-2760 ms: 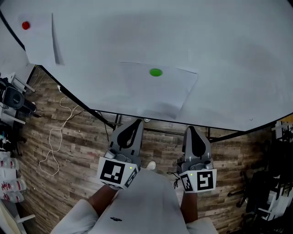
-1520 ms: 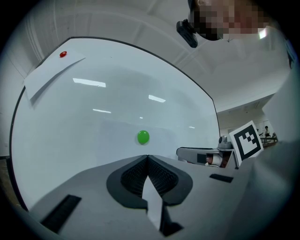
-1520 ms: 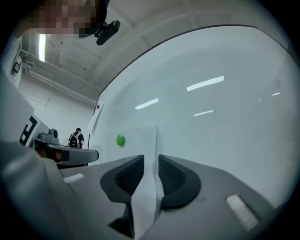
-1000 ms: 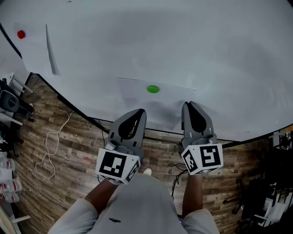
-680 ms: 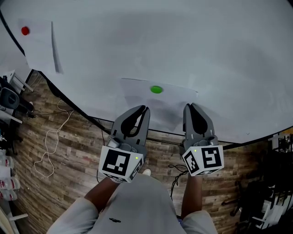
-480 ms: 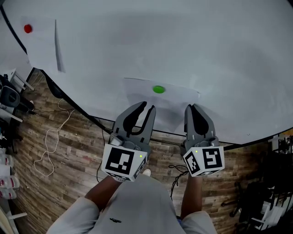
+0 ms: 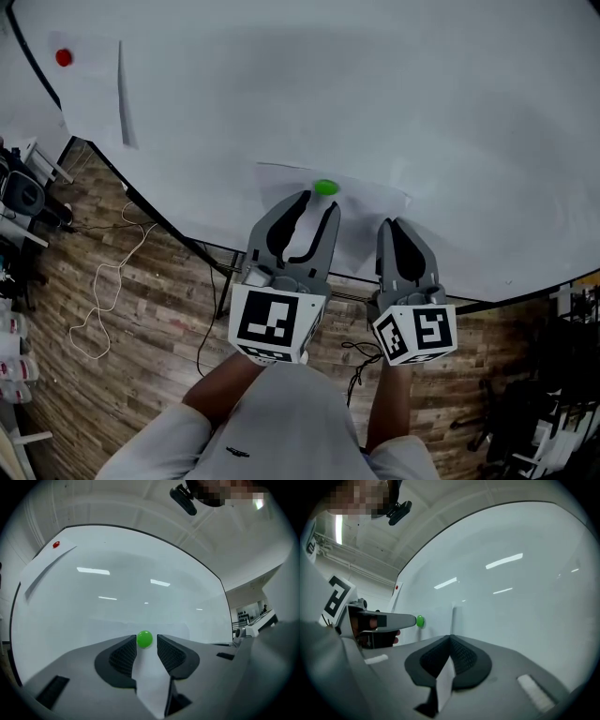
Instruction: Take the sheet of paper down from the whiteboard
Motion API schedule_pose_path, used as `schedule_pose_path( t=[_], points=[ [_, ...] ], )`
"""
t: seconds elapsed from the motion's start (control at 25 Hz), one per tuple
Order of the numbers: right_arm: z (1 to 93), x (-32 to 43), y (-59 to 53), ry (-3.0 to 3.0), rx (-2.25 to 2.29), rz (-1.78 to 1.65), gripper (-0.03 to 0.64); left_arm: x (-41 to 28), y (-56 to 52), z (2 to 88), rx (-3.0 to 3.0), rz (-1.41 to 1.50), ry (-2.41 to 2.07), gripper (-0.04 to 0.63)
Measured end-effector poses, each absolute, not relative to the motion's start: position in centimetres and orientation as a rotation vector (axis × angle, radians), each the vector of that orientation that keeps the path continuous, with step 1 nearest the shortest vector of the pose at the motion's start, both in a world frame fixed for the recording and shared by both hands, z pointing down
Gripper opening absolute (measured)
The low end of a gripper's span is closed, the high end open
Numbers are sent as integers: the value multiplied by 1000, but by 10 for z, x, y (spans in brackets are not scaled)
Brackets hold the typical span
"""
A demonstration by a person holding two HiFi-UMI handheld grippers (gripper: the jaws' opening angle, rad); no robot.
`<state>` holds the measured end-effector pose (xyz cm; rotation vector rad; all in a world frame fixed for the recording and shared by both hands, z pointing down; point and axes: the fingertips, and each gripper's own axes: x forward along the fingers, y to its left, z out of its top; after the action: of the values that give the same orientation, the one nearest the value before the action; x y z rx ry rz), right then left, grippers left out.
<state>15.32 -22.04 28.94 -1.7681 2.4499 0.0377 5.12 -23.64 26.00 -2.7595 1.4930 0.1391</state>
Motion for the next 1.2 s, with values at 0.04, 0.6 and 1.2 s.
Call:
schedule_pose_path(
  t=[0.04,0.6,1.2],
  points=[
    [290,153,-221,2450,-1765,36,11,52,-238,259,-2754,154,1505,133],
    [289,155,-220,2484,-1725,51,11,56,-254,254,-2632,193,1658,148],
    [289,158,-214,2485,-1701,38,11,56,-256,256,-2546,207,1767,127]
  ],
)
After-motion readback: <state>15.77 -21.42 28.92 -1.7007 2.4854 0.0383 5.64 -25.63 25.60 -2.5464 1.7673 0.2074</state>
